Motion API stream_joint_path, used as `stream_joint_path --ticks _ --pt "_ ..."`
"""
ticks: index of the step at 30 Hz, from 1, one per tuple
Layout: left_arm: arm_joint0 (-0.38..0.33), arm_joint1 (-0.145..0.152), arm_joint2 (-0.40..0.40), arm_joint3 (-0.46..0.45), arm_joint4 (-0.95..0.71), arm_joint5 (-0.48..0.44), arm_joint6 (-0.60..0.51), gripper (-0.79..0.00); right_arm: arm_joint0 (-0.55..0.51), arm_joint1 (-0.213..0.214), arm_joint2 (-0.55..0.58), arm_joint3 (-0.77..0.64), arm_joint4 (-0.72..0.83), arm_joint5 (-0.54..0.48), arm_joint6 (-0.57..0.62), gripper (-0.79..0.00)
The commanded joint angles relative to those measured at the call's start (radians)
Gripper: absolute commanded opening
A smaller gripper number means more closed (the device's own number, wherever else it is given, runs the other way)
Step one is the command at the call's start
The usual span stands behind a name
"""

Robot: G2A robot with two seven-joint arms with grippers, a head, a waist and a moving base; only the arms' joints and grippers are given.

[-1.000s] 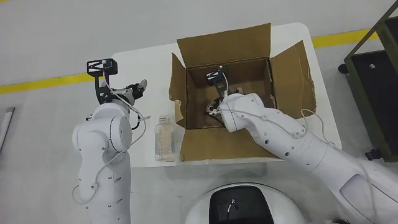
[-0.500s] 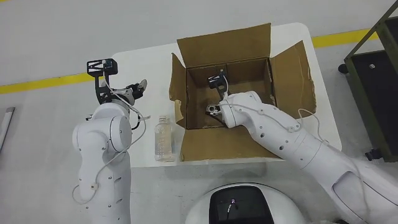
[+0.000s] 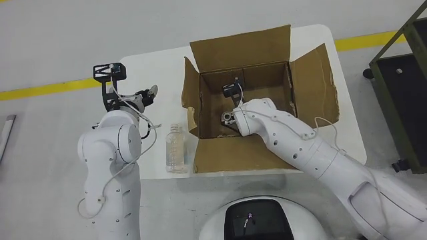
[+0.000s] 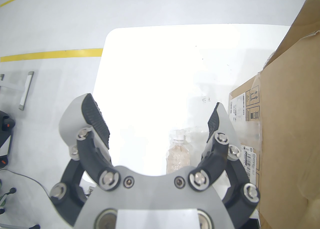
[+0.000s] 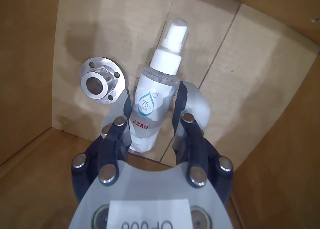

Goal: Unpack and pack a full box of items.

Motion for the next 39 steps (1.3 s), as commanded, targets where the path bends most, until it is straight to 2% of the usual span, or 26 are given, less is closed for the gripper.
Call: stream_joint_path --ticks 1,7,9,11,13,20,28,34,39 --pt "0.000 0.000 0.000 0.000 0.000 0.000 0.000 0.000 0.000 -0.004 0.002 0.008 -0.003 -0.002 -0.002 -0.416" --pt "0.000 0.000 0.000 0.000 0.000 0.000 0.000 0.000 -0.002 -0.015 0.012 0.026 -0.012 -0.008 0.001 -0.443" --pt "0.000 0.000 0.000 0.000 0.000 0.000 0.000 0.000 -0.004 -0.018 0.016 0.029 -0.017 -0.012 0.002 -0.496" --pt "0.000 0.000 0.000 0.000 0.000 0.000 0.000 0.000 -0.006 -0.021 0.021 0.031 -0.022 -0.013 0.003 -0.594" --pt "0.000 0.000 0.000 0.000 0.000 0.000 0.000 0.000 -0.007 -0.022 0.029 0.027 -0.029 -0.010 0.005 -0.779" --pt "0.000 0.000 0.000 0.000 0.000 0.000 0.000 0.000 -0.047 -0.009 0.117 -0.068 -0.006 -0.009 -0.029 -0.785" --pt "0.000 0.000 0.000 0.000 0.000 0.000 0.000 0.000 -0.235 0.051 0.364 -0.397 0.080 -0.096 -0.118 -0.785" --pt "0.000 0.000 0.000 0.000 0.000 0.000 0.000 0.000 -0.433 0.083 0.583 -0.638 0.273 -0.266 -0.261 -0.785" --pt "0.000 0.000 0.000 0.000 0.000 0.000 0.000 0.000 -0.537 0.092 0.698 -0.688 0.483 -0.416 -0.350 -0.785"
